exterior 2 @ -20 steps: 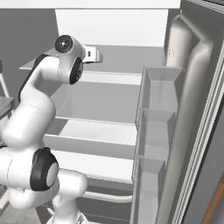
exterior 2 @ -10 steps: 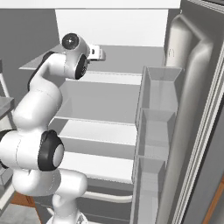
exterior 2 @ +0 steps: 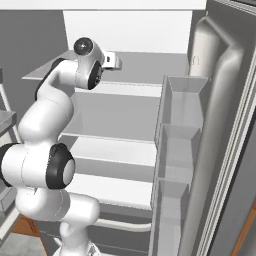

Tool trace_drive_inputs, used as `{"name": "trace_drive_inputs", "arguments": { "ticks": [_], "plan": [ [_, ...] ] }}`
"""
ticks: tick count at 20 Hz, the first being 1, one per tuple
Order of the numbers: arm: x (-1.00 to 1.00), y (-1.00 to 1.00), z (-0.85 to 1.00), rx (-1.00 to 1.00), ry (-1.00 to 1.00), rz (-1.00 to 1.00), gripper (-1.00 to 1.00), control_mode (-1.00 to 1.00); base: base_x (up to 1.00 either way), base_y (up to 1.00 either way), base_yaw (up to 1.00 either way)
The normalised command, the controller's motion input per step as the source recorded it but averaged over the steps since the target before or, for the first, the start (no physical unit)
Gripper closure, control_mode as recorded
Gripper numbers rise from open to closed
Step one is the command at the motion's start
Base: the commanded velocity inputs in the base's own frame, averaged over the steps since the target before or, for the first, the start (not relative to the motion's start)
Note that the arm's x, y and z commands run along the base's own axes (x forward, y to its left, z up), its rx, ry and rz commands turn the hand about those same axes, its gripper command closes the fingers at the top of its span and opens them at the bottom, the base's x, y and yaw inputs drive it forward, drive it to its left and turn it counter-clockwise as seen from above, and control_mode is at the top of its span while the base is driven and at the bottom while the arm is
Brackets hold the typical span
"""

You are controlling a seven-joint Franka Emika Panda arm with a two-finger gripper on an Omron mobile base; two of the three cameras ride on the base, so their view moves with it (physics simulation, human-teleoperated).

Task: There is a bowl on the dining counter. Grab a lemon wedge from the fridge and place it in the bowl. Then get the liquor bottle and glass cup from the cabinet and place them next to the bowl.

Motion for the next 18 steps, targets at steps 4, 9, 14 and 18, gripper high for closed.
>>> {"name": "trace_drive_inputs", "arguments": {
  "ticks": [4, 9, 14, 18],
  "plan": [
    [0.00, 0.00, -0.07, 0.00, 0.00, 0.00, -1.00, -1.00, 0.00, 0.00, 0.00],
    [0.05, 0.01, -0.09, 0.00, 0.00, 0.00, -1.00, -1.00, 0.00, 0.00, 0.00],
    [0.14, 0.11, -0.08, 0.00, 0.00, 0.00, 1.00, -1.00, 0.00, 0.00, 0.00],
    [0.06, 0.10, -0.06, 0.00, 0.00, 0.00, 1.00, -1.00, 0.00, 0.00, 0.00]
  ]
}}
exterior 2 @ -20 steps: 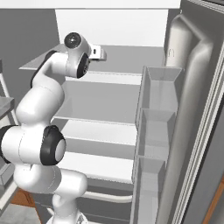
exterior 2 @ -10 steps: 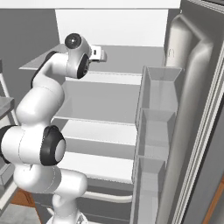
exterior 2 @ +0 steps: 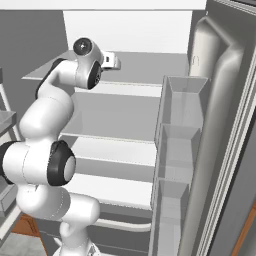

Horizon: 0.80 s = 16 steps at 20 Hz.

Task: There is a bowl on the dining counter. Grab a lemon wedge from the fridge and place it in the bowl. Then get the liquor bottle and glass cup from the cabinet and place them next to the bowl.

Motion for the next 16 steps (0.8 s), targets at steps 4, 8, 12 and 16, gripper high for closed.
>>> {"name": "trace_drive_inputs", "arguments": {
  "ticks": [4, 8, 12, 16],
  "plan": [
    [0.00, 0.00, -0.07, 0.00, 0.00, 0.00, 1.00, -1.00, 0.00, 0.00, 0.00],
    [-0.28, 0.00, 0.00, 0.00, -0.04, 0.00, 1.00, -1.00, 0.00, 0.00, 0.00],
    [-0.70, -0.01, 0.00, 0.00, -0.10, 0.00, 1.00, -1.00, 0.00, 0.00, 0.00],
    [-0.97, -0.01, 0.03, 0.00, -0.14, 0.00, 1.00, -1.00, 0.00, 0.00, 0.00]
  ]
}}
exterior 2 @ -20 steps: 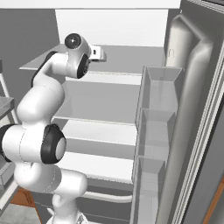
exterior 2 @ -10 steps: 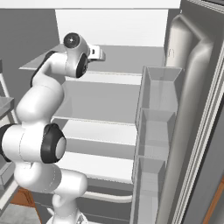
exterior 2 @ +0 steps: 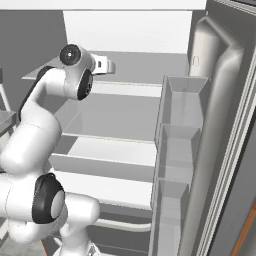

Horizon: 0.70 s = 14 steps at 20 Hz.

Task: There is a bowl on the dining counter. Grab a lemon wedge from the fridge and place it in the bowl. Then get the liquor bottle and glass cup from the cabinet and place them next to the bowl.

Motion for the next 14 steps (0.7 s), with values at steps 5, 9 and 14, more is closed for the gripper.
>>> {"name": "trace_drive_inputs", "arguments": {
  "ticks": [5, 9, 14],
  "plan": [
    [-1.00, 0.00, 0.51, -0.03, -0.13, 0.00, 1.00, -1.00, 0.00, 0.00, 0.00],
    [-0.99, 0.00, 0.85, -0.23, -0.01, 0.00, 1.00, -1.00, 0.00, 0.00, 0.00],
    [-1.00, 0.00, 0.72, -0.38, 0.02, 0.00, 1.00, -1.00, 0.00, 0.00, 0.00]
  ]
}}
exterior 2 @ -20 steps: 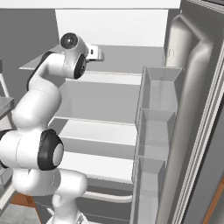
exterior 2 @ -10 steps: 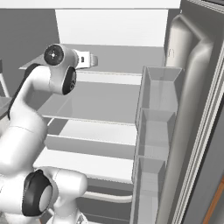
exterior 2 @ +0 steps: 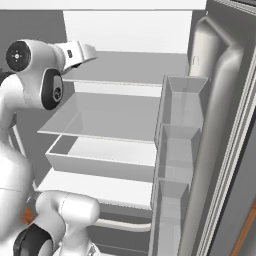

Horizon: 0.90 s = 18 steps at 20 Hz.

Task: There is a bowl on the dining counter. Grab a lemon wedge from the fridge and place it in the bowl. Then get the liquor bottle and glass cup from the cabinet and place them next to the bowl.

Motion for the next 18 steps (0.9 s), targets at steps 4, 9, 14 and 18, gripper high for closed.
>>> {"name": "trace_drive_inputs", "arguments": {
  "ticks": [4, 9, 14, 18],
  "plan": [
    [-1.00, -0.13, 0.13, -0.27, 0.07, 0.00, 1.00, -1.00, 0.00, 0.00, 0.00],
    [-1.00, -0.02, -0.04, -0.23, 0.06, 0.00, 1.00, -1.00, 0.00, 0.00, 0.00],
    [-0.84, 0.00, -0.02, -0.25, 0.00, 0.00, 1.00, -1.00, 0.00, 0.00, 0.00],
    [-0.46, -0.08, -0.04, -0.19, 0.00, 0.00, 1.00, -1.00, 0.00, 0.00, 0.00]
  ]
}}
